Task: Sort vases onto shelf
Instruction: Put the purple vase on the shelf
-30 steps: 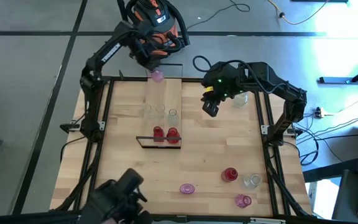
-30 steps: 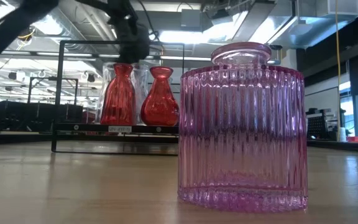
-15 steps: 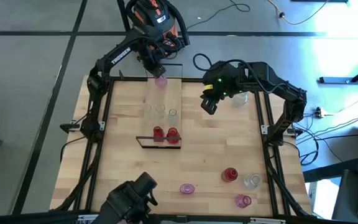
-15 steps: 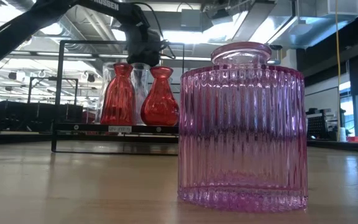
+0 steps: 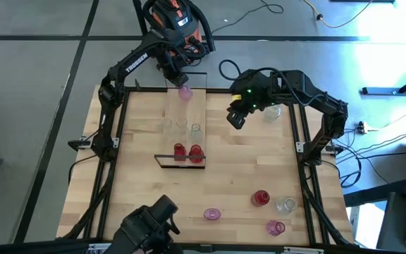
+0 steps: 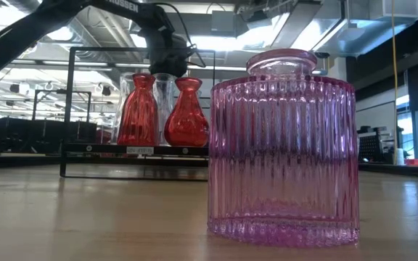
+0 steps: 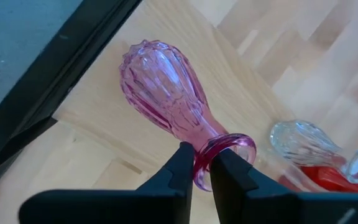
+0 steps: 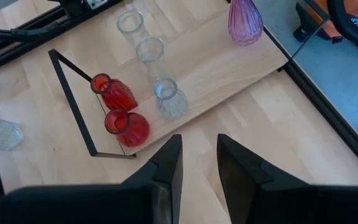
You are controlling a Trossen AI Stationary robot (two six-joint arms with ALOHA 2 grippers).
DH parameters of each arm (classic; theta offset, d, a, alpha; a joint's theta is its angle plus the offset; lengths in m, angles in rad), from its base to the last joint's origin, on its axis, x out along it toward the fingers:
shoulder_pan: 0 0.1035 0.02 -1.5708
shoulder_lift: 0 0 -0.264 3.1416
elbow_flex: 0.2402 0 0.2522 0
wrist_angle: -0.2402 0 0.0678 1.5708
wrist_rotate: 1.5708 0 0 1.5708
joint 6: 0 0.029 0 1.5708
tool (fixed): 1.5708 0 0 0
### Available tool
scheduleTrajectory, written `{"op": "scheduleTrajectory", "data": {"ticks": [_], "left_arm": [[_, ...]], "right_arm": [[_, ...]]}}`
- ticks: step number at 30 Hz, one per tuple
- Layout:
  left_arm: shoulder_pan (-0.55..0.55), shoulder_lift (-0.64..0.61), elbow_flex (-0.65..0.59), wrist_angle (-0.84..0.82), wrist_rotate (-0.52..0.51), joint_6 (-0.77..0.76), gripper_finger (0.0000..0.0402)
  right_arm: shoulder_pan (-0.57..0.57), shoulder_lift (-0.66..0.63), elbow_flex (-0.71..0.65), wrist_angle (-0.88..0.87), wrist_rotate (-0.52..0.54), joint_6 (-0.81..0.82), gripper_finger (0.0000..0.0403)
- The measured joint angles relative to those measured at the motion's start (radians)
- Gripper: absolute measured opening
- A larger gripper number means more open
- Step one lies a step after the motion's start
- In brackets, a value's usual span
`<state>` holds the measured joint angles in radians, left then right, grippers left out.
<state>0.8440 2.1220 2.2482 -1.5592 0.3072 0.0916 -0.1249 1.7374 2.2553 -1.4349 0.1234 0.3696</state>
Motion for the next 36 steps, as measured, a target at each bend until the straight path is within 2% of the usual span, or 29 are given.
{"op": "scheduleTrajectory", "data": {"ticks": [6, 13, 31, 36], "left_arm": [[0.000, 0.000, 0.000, 0.000, 0.002, 0.000, 0.0029], [-0.008, 0.000, 0.000, 0.000, 0.002, 0.023, 0.0047], [-0.010, -0.002, 0.000, 0.034, 0.002, 0.021, 0.0050], [-0.009, -0.002, 0.000, 0.049, -0.052, -0.013, 0.0050]], "right_arm": [[0.000, 0.000, 0.000, 0.000, -0.002, 0.001, 0.0083], [0.000, 0.000, 0.000, 0.000, -0.002, 0.001, 0.0083], [0.000, 0.000, 0.000, -0.003, -0.003, -0.007, 0.0083], [0.000, 0.000, 0.000, -0.004, -0.003, -0.007, 0.0083]]}}
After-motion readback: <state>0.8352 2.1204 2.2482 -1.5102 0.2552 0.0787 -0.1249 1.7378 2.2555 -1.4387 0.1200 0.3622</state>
